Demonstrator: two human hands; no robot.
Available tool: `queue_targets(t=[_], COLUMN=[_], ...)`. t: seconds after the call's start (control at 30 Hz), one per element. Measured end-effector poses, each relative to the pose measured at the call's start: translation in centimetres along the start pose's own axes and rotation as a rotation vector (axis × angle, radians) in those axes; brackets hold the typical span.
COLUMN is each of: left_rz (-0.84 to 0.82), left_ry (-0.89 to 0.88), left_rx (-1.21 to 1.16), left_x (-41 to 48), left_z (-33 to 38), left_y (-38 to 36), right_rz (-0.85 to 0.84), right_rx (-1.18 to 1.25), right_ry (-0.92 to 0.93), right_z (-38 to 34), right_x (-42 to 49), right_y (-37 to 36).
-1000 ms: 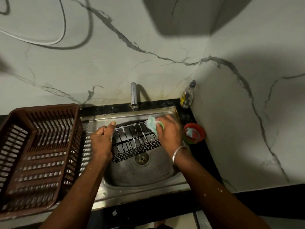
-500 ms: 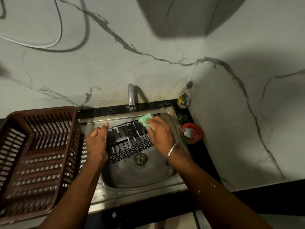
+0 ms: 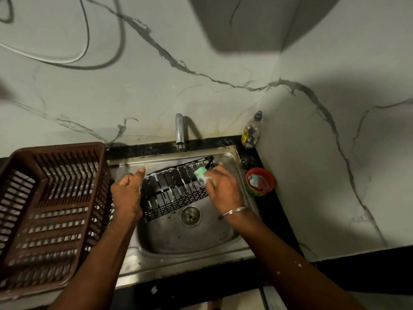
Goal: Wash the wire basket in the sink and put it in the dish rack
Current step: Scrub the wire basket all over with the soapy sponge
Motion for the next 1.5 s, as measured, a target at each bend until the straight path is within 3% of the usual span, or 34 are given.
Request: queue_targets(t=[0.13,0.3,0.5,0.6,0.7,0.83,0.97,1.07,1.33,1.5], left_rz=[0.002,-0.011,-0.034,-0.028,-0.036,-0.009,0.0,-0.018,0.039,0.024], left_ry=[-0.001,0.001,0.041,0.008,-0.019,0.025,0.039,0.034,0.07,0.076], left_rx=[0.0,-0.012,-0.03,-0.016,-0.003,-0.007,-0.019,-0.012,-0.035,-0.023], left_x=[-0.8,-0.3,-0.3,-0.1,0.4,0.0,0.4,1.0,0.4,0.1], left_z=[0.3,0.4,-0.2,0.1,0.4,-0.2,-0.4,-0.3,-0.6,-1.1], left_y=[-0.2,-0.1,-0.3,-0.3,0.0,-0.1,-0.2,0.2,0.2,-0.1], right_rz=[0.176,0.017,0.083,0.029,-0.051,0.143,0.189,0.294,0.087,0.117], right_rx=[0.015,-0.069,-0.059,-0.131,-0.029,0.055,-0.039,0.003,0.004,0.036], right_ry=[-0.094,0.019,-0.018,0.071,0.114,-0.107,0.095,0.047,0.072,-0.083], right_z=[0.0,0.5,-0.7,-0.6,0.4,1.3,-0.2,1.3,1.1,0.8], right_x=[2.7,0.4,2.3,1.6,-0.2,2.4,1.8,1.4,0.1,2.1], right_y=[1.8,-0.5,0.6,0.1,0.5,1.9,2.7,3.9,1.2,1.1])
Point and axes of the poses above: each hand's wrist, its own x-axis towards the middle knuckle, its own y-axis out of the back of the hand, z = x × y, the point moved 7 cm from there along x, towards the middle knuckle, and after that the axes turned 5 degrees about -y, right-handed, at the moved point
